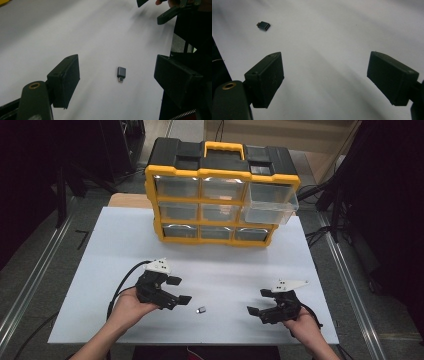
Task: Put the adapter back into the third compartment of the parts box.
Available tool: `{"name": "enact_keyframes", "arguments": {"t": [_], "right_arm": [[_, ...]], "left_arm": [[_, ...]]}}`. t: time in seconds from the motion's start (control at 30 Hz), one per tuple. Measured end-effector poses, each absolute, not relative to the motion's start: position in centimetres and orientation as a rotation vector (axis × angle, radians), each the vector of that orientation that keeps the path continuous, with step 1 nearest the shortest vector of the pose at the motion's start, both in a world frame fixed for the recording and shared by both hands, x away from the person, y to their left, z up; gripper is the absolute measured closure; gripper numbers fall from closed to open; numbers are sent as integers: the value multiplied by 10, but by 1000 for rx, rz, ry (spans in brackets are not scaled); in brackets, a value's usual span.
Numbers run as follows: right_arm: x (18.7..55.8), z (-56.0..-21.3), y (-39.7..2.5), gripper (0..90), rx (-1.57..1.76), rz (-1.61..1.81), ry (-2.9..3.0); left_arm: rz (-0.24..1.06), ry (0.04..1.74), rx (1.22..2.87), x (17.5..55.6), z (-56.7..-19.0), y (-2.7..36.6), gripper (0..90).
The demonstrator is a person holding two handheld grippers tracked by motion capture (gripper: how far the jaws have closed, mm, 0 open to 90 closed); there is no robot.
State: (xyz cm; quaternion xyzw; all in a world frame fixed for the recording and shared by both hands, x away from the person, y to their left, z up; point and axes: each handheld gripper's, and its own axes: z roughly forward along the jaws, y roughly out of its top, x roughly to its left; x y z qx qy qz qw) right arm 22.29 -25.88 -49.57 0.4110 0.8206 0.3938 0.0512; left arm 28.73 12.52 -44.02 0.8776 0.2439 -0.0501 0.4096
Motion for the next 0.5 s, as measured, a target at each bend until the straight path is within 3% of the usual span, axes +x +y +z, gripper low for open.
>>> {"name": "enact_keyframes", "arguments": {"t": [0.5], "right_arm": [[223, -496, -259, 123, 1245, 1192, 2498]], "left_arm": [[-122, 604, 2243, 292, -446, 98, 218]]}}
